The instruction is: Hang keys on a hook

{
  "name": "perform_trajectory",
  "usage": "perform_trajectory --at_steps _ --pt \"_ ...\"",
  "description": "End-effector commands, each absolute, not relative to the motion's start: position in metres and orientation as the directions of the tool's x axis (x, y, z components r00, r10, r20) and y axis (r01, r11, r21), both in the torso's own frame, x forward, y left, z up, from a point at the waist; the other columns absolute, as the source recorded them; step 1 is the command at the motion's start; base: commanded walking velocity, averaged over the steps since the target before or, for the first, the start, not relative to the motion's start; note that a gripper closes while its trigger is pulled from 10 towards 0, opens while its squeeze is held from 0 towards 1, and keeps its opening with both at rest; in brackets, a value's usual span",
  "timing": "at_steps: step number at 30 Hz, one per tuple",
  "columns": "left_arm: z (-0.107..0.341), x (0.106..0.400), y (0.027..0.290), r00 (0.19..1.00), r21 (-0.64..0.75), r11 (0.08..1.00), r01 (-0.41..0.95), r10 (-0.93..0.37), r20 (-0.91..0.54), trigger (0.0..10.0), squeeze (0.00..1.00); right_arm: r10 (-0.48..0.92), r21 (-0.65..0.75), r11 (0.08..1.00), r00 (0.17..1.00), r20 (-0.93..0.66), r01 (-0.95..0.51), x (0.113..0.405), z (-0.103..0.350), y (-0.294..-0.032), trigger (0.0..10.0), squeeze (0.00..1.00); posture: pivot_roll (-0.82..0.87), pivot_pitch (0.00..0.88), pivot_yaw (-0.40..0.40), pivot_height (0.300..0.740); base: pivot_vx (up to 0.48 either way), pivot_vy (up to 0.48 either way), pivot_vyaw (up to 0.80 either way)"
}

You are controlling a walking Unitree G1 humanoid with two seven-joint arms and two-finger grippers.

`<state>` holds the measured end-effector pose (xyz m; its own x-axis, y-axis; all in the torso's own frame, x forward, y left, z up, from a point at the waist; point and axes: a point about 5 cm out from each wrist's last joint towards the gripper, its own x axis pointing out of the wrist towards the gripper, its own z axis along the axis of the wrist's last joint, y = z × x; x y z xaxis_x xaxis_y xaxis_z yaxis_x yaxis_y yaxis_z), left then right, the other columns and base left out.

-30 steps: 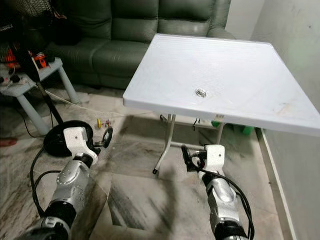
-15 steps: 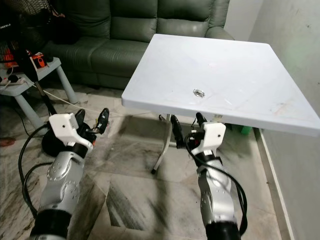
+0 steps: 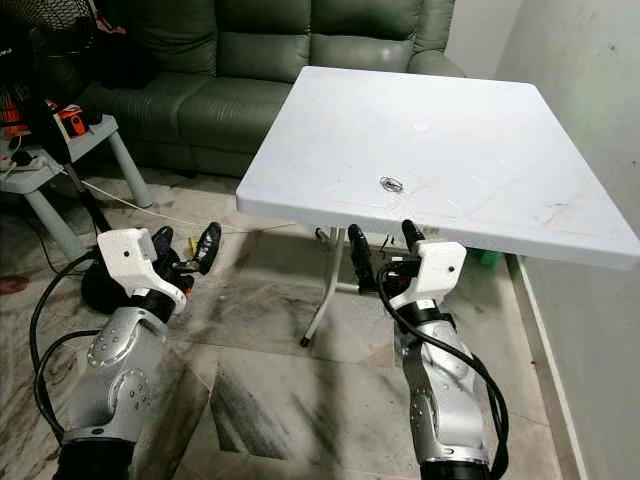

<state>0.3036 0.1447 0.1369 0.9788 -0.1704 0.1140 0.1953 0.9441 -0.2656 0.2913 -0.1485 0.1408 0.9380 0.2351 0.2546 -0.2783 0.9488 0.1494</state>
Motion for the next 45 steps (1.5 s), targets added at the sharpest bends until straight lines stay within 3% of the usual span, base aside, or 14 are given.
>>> perform_trajectory --at_steps 1,40,45 --pt "0.143 0.304 0.144 0.977 -0.241 0.950 0.199 -0.174 0.121 10.0 0.00 0.235 0.133 0.951 0.933 0.273 -0.279 0.291 0.149 -0.148 10.0 0.00 0.01 0.000 -0.017 0.715 0.322 0.000 0.00" --pt "0.149 0.306 0.133 0.971 -0.236 0.943 0.234 -0.215 0.106 10.0 0.00 0.256 0.124 0.947 0.931 0.259 -0.295 0.292 0.151 -0.145 10.0 0.00 0.01 0.000 -0.015 0.715 0.352 0.000 0.00" --pt "0.149 0.305 0.131 0.972 -0.252 0.939 0.233 -0.212 0.105 10.0 0.00 0.259 0.122 0.947 0.930 0.262 -0.298 0.293 0.153 -0.145 10.0 0.00 0.01 0.000 -0.019 0.715 0.172 0.346 0.00"
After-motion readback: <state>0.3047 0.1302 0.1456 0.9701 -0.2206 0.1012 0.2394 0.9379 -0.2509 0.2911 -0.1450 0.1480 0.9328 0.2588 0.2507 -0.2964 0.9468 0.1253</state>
